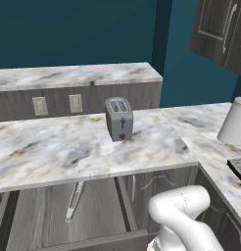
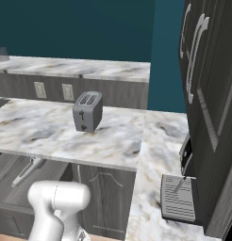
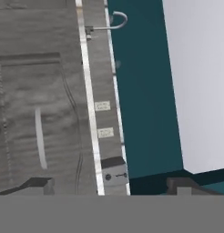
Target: Take the tongs from the drawer on the left and place them on the dining counter next to the tray containing the kebab skewer.
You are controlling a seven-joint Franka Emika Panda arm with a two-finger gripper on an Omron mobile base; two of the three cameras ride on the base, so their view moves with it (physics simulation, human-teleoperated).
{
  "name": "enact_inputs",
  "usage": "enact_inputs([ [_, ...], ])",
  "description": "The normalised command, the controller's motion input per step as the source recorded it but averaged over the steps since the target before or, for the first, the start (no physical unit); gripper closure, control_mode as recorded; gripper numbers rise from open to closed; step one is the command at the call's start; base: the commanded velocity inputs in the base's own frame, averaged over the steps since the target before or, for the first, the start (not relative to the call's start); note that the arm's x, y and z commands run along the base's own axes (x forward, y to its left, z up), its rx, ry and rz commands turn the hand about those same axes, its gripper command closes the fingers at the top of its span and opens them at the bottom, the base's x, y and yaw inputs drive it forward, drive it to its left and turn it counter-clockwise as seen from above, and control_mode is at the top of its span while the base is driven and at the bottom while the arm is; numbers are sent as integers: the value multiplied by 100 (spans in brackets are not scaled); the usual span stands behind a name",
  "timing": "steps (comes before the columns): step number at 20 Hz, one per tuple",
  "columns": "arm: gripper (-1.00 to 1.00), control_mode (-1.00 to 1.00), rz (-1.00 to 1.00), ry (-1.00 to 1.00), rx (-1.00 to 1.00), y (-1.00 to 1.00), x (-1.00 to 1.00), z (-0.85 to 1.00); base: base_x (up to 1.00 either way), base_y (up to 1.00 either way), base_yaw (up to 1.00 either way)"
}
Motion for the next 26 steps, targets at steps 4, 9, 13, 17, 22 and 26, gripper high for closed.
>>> enact_inputs([
  [4,-100,-100,4,-3,3,-12,-36,75,0,0,0],
  [9,-100,-100,6,-3,8,-27,-19,80,0,0,0],
  [13,-100,-100,4,-2,8,-27,0,71,0,0,0],
  [17,-100,-100,3,-2,5,-17,0,61,0,0,0],
  [22,-100,-100,1,-1,4,-13,0,70,0,0,0],
  [26,-100,-100,0,0,3,-14,10,74,0,0,0],
])
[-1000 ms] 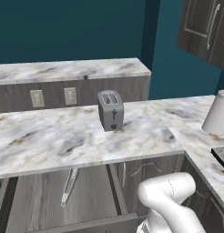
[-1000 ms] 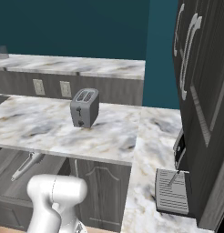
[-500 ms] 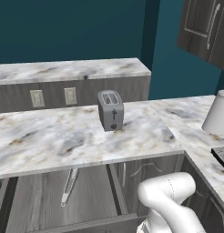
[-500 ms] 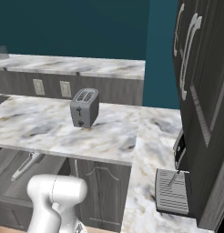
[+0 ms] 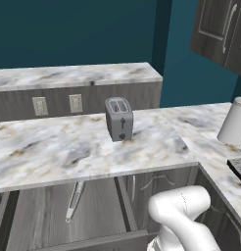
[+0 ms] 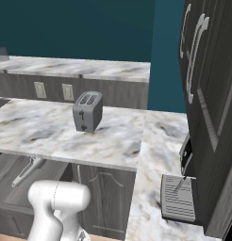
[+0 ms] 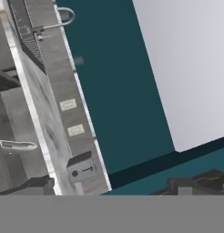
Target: Take the tongs from the drawer on the left and place them on the dining counter next to the tray containing the kebab skewer.
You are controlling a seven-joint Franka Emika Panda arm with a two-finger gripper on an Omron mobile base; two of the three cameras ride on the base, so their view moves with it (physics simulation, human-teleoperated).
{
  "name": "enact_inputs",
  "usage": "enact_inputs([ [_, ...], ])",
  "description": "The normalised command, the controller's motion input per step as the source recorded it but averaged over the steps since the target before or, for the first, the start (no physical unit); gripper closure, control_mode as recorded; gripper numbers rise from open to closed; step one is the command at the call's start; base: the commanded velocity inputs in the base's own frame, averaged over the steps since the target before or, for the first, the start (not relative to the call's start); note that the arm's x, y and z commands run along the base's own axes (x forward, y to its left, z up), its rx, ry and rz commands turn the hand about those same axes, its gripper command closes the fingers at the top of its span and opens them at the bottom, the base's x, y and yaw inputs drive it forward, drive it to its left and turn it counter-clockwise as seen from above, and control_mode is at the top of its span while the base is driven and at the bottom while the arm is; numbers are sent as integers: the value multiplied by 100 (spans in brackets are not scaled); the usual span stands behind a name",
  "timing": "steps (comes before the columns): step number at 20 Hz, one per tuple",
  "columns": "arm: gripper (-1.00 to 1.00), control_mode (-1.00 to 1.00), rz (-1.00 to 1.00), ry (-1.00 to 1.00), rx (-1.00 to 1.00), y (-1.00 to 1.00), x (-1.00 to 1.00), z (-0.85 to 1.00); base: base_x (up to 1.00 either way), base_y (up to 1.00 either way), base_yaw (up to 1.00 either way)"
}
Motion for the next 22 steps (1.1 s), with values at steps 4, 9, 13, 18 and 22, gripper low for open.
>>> enact_inputs([
  [4,-100,-100,0,0,5,-12,20,76,0,0,0],
  [9,-100,-100,0,0,7,-15,23,85,0,0,0],
  [13,-100,-100,0,0,6,-23,27,83,0,0,0],
  [18,-100,-100,0,0,5,-26,33,64,0,0,0],
  [22,-100,-100,0,3,10,-51,59,47,0,0,0],
])
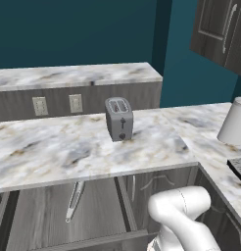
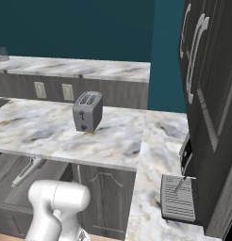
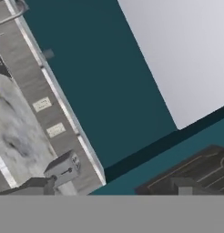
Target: Take the tongs from the drawer on the left and place them on the dining counter next to the tray containing the kebab skewer.
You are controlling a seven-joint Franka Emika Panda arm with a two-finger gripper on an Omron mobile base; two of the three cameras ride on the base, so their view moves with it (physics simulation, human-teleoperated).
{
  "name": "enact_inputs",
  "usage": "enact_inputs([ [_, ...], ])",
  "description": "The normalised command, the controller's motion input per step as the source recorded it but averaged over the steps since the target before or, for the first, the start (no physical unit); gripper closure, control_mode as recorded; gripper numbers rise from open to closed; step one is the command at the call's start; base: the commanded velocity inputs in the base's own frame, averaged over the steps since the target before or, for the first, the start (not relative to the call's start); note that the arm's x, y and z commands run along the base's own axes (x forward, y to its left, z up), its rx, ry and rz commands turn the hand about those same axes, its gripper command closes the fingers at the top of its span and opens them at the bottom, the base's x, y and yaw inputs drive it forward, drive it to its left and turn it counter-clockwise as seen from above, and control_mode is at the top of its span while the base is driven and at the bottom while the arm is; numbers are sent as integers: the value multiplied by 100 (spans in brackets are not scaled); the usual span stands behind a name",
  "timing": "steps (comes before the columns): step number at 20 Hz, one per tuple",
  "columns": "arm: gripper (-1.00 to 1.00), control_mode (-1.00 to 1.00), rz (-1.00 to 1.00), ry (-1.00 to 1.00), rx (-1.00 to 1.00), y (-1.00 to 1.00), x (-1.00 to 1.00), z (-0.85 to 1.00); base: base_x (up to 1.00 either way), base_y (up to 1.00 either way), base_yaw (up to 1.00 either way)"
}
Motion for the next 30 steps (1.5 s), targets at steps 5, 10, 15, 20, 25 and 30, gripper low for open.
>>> enact_inputs([
  [5,-100,-100,0,2,16,-54,68,68,0,0,0],
  [10,-100,-100,0,5,15,-50,69,73,0,0,0],
  [15,-100,-100,0,15,16,-40,66,12,0,0,0],
  [20,-100,-100,0,10,21,-33,80,-1,0,0,0],
  [25,-100,-100,0,9,22,-5,79,-16,0,0,0],
  [30,-100,-100,0,25,14,0,86,-15,0,0,0],
])
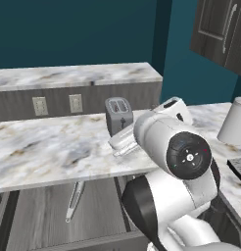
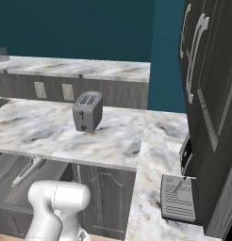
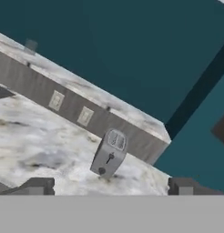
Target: Take the tongs from the drawer on the left and place them on the dining counter next to the tray containing the kebab skewer.
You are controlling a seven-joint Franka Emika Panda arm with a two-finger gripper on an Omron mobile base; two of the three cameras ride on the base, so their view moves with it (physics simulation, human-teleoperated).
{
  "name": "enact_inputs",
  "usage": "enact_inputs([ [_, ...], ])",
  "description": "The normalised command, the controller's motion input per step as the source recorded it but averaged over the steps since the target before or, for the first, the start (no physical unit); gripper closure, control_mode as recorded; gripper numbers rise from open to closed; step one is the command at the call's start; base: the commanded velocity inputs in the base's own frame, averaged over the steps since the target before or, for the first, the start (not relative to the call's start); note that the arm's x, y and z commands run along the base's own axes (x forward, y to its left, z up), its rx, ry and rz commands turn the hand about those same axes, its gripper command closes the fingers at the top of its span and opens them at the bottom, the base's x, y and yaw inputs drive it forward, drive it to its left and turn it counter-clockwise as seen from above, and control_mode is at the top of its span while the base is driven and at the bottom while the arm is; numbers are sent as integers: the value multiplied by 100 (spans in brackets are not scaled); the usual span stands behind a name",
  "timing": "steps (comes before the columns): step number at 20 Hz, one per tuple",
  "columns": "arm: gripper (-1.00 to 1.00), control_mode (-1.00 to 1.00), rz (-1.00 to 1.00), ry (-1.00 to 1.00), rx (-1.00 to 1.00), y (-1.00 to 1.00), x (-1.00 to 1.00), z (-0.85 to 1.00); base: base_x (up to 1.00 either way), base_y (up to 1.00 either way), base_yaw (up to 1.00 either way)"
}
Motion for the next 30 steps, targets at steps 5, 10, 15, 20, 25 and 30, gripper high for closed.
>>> enact_inputs([
  [5,-100,-100,0,49,3,0,80,-31,0,0,0],
  [10,-100,-100,0,62,1,0,53,-38,0,0,0],
  [15,-100,-100,0,67,1,4,25,-34,0,0,0],
  [20,-100,-100,-1,37,6,20,6,-80,0,0,0],
  [25,-100,-100,-4,38,0,31,3,-98,0,0,0],
  [30,-100,-100,-3,23,0,27,0,-100,0,0,0],
])
